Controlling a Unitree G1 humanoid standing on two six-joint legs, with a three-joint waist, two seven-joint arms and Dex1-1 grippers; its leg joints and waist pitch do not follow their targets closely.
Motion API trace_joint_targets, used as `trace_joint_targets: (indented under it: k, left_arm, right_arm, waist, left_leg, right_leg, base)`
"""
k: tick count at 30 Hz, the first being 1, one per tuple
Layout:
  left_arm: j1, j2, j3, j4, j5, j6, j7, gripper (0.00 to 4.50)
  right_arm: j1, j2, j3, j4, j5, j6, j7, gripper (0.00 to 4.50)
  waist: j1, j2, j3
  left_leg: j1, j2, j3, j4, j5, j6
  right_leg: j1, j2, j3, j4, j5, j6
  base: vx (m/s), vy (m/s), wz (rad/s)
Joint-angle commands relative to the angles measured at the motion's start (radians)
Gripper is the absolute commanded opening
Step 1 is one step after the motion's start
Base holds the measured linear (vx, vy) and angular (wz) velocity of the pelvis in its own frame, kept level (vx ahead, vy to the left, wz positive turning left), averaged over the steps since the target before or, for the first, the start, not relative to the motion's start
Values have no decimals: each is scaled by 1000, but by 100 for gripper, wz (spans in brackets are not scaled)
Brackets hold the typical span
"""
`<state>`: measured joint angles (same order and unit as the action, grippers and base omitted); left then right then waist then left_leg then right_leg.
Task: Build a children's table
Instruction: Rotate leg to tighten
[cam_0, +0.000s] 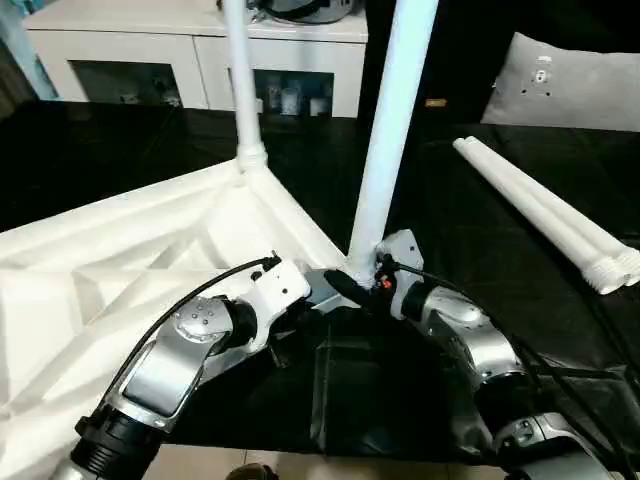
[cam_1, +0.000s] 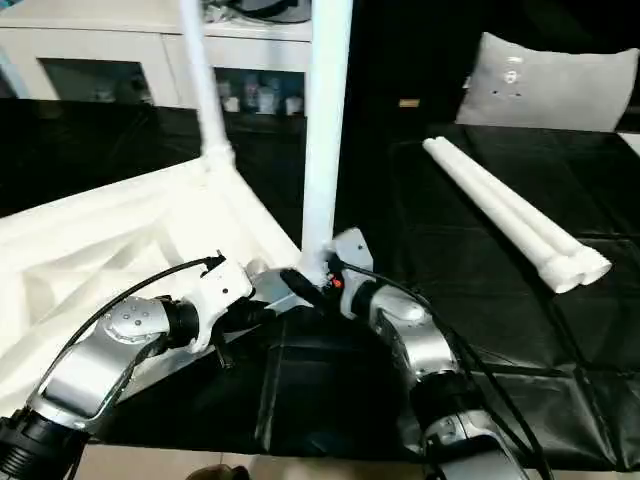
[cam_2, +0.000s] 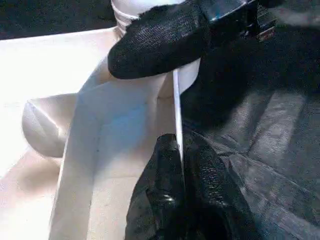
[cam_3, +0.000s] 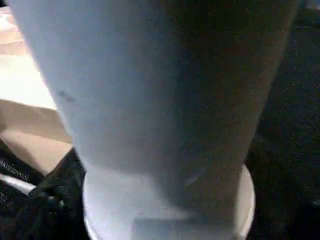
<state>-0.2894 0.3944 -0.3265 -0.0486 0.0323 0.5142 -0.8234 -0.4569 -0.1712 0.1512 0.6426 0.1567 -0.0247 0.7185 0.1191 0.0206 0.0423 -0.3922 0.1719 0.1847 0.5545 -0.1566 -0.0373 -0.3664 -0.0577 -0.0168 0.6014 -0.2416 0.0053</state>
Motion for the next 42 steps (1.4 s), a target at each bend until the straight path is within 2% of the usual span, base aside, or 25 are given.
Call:
trace_joint_targets:
  k: [1, 4, 7, 8, 9, 11, 14, 15, 17, 18, 20, 22, 25, 30, 35, 39, 40, 42]
  left_arm:
    - [-38, 23, 12, -4, -6, -38, -12, 0]
    - [-49, 33, 10, 28, -12, -62, -31, 0]
    - [-57, 39, 8, 47, -14, -77, -41, 0]
    - [-63, 42, 7, 59, -13, -86, -48, 0]
    - [-70, 45, 6, 76, -13, -98, -55, 0]
    - [-78, 49, 2, 97, -11, -113, -63, 0]
    - [-93, 53, -6, 132, -12, -137, -73, 0]
    - [-95, 53, -7, 138, -13, -142, -75, 0]
    - [-101, 56, -15, 153, -14, -164, -92, 0]
    - [-104, 60, -21, 165, -13, -183, -106, 0]
    - [-107, 65, -25, 177, -12, -201, -118, 0]
    - [-111, 73, -33, 193, -12, -229, -136, 0]
    - [-117, 93, -52, 209, -11, -275, -182, 0]
    - [-134, 125, -88, 244, 11, -354, -255, 0]
    - [-147, 140, -106, 264, 16, -392, -297, 0]
    - [-155, 152, -126, 276, 16, -418, -345, 0]
    - [-154, 155, -128, 271, 15, -420, -352, 0]
    - [-154, 155, -129, 270, 14, -424, -356, 0]
  right_arm:
    - [66, -51, -1, 33, -36, 9, 22, 427]
    - [112, -91, 0, -24, -38, -17, 54, 443]
    - [133, -111, 1, -48, -39, -30, 70, 443]
    - [146, -122, 1, -63, -36, -35, 81, 443]
    - [161, -135, 2, -81, -30, -43, 99, 443]
    - [176, -148, 1, -105, -26, -59, 116, 443]
    - [200, -172, 0, -162, -5, -45, 155, 443]
    - [204, -177, 1, -170, -2, -44, 162, 443]
    - [209, -194, -3, -188, 12, -37, 189, 443]
    - [210, -208, -11, -201, 26, -28, 207, 443]
    - [208, -219, -19, -212, 40, -19, 226, 443]
    - [203, -234, -28, -225, 60, -11, 257, 443]
    - [186, -257, -38, -248, 94, 23, 316, 443]
    - [153, -289, -24, -293, 129, 89, 401, 443]
    - [119, -288, -10, -297, 109, 77, 401, 443]
    - [91, -283, 8, -283, 87, 77, 411, 443]
    - [87, -282, 12, -282, 82, 77, 410, 443]
    - [83, -281, 17, -283, 79, 80, 415, 443]
  waist:
    - [-1, 15, -53]
    - [4, 20, -54]
    - [4, 18, -55]
    - [2, 16, -52]
    - [2, 19, -51]
    - [3, 20, -51]
    - [1, 17, -52]
    - [-2, 18, -51]
    - [-4, 16, -50]
    - [-3, 18, -53]
    - [-3, 19, -55]
    - [0, 14, -57]
    - [4, 14, -56]
    - [13, 13, -56]
    - [29, 13, -59]
    - [30, 14, -60]
    - [31, 8, -60]
    - [32, 11, -61]
  left_leg:
    - [35, 60, -27, -60, -250, -12]
    - [34, 59, -29, -59, -241, -11]
    - [32, 57, -28, -57, -239, -6]
    - [31, 56, -28, -57, -252, -3]
    - [31, 56, -29, -58, -265, -3]
    - [32, 56, -29, -57, -275, -5]
    - [26, 55, -30, -55, -262, 7]
    - [28, 56, -29, -54, -268, 13]
    - [26, 57, -29, -53, -258, 24]
    - [27, 58, -30, -51, -241, 30]
    - [26, 58, -28, -47, -222, 39]
    - [25, 57, -27, -42, -189, 62]
    - [24, 58, -26, -40, -182, 71]
    - [27, 61, -25, -40, -195, 68]
    - [30, 63, -25, -37, -181, 57]
    - [30, 62, -24, -37, -186, 46]
    - [29, 62, -23, -37, -180, 46]
    - [28, 61, -24, -37, -172, 50]
  right_leg:
    - [19, -72, 30, -60, 44, -192]
    - [21, -70, 30, -58, 53, -183]
    - [23, -72, 29, -59, 55, -182]
    - [22, -72, 30, -62, 29, -183]
    - [22, -74, 31, -65, -3, -181]
    - [21, -74, 31, -68, -34, -187]
    - [24, -74, 31, -62, -26, -194]
    - [21, -73, 30, -63, -43, -196]
    - [23, -75, 31, -66, -47, -201]
    - [23, -76, 31, -62, -28, -207]
    - [23, -75, 30, -58, 6, -217]
    - [24, -74, 28, -54, 53, -223]
    - [24, -75, 27, -52, 56, -227]
    - [21, -76, 26, -51, 11, -229]
    - [17, -79, 27, -47, 15, -229]
    - [17, -79, 27, -45, 9, -227]
    - [18, -78, 27, -44, 16, -226]
    - [18, -78, 26, -42, 30, -226]
  base:
    - [0, 0, 0]
    - [0, 0, 0]
    - [0, 0, 0]
    - [0, 0, 0]
    - [0, 0, 0]
    - [0, 0, 0]
    - [0, 0, 0]
    - [0, 0, 0]
    - [0, 0, 0]
    - [0, 0, 0]
    - [0, 0, 0]
    - [0, 0, 0]
    - [0, 0, 0]
    - [0, 0, 0]
    - [0, 0, 0]
    - [0, 0, 0]
    - [0, 0, 0]
    - [0, 0, 0]
